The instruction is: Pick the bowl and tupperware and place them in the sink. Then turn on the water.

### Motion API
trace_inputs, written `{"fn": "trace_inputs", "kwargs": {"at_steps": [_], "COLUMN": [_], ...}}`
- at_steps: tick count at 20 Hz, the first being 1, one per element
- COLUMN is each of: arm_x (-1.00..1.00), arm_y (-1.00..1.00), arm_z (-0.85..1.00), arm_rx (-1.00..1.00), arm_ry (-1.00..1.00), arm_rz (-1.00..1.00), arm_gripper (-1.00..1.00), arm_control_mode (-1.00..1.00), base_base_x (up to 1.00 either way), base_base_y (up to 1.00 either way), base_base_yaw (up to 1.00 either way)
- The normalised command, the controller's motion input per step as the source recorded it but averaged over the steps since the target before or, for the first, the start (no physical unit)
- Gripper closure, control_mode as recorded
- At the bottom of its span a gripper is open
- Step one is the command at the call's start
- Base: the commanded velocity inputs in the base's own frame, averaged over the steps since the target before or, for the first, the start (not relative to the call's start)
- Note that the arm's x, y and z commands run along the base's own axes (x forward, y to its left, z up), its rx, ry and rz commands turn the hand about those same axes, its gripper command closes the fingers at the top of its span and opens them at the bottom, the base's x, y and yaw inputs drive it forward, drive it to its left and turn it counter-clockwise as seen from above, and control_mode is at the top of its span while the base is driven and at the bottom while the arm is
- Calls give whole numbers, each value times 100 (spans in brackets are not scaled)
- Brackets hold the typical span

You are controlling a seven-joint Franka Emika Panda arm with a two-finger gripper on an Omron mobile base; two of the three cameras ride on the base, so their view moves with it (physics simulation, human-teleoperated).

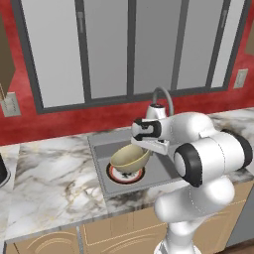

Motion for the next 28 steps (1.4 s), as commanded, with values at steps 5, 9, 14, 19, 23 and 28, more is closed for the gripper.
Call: {"fn": "trace_inputs", "kwargs": {"at_steps": [5, 9, 14, 19, 23, 28], "arm_x": [20, 19, 17, 10, 1, 5], "arm_y": [9, 9, 2, 0, 0, 3], "arm_z": [-22, -19, -10, -9, -20, -28], "arm_rx": [0, 0, 0, 0, 0, 0], "arm_ry": [0, 0, 0, 0, 0, -2], "arm_rz": [0, 0, 0, 0, 0, 0], "arm_gripper": [100, 100, 100, 100, 100, 100], "arm_control_mode": [-100, -100, -100, -100, -100, -100], "base_base_x": [0, 0, 0, 0, 0, 0], "base_base_y": [0, 0, 0, 0, 0, 0], "base_base_yaw": [0, 0, 0, 0, 0, 0]}}
